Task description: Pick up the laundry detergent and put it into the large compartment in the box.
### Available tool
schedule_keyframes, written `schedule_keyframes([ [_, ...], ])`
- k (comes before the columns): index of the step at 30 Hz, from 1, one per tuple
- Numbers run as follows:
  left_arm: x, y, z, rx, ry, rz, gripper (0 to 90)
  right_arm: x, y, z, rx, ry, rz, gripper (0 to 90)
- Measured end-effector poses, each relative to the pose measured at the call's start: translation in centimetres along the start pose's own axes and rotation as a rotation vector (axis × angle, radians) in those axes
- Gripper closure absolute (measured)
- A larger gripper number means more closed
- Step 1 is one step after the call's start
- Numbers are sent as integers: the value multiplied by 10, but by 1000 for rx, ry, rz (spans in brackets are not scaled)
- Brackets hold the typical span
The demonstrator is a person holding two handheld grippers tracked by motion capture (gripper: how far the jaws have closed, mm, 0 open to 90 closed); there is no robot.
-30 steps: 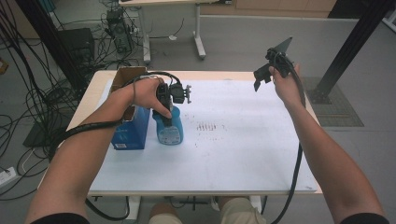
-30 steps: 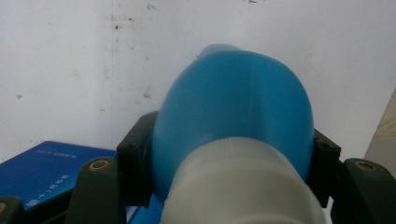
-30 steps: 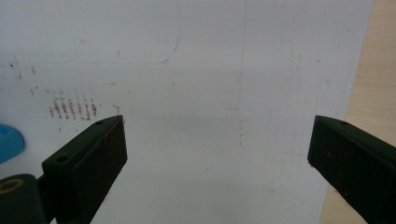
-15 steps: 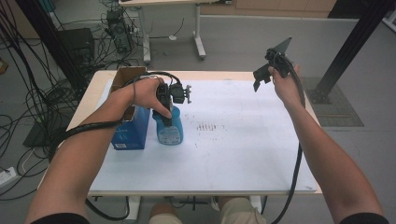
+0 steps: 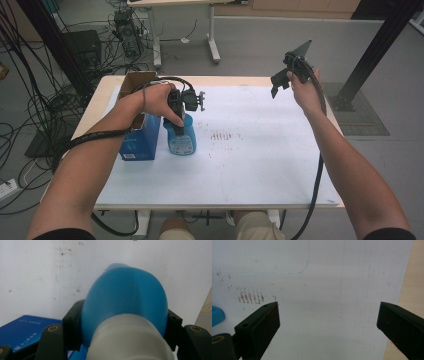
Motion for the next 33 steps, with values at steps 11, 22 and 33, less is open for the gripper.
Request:
schedule_keyframes([
  [11,1,0,0,-1,-6,-1,364,1,0,0,1,-5,-2,45],
  [22,1,0,0,-1,-5,-3,364,2,-1,1,0,-8,-3,45],
  [33,2,0,0,-1,-5,-5,364,3,-2,2,-3,-15,-6,45],
])
Point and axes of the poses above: each handheld gripper's, and its own axes: z roughly forward along the jaws, x roughly out of its top, y roughly to its right, the point moved 1 cm from there along z, roughly forward along the jaws, and after that the axes turned 3 degrees about -y, right-handed, at the moved point
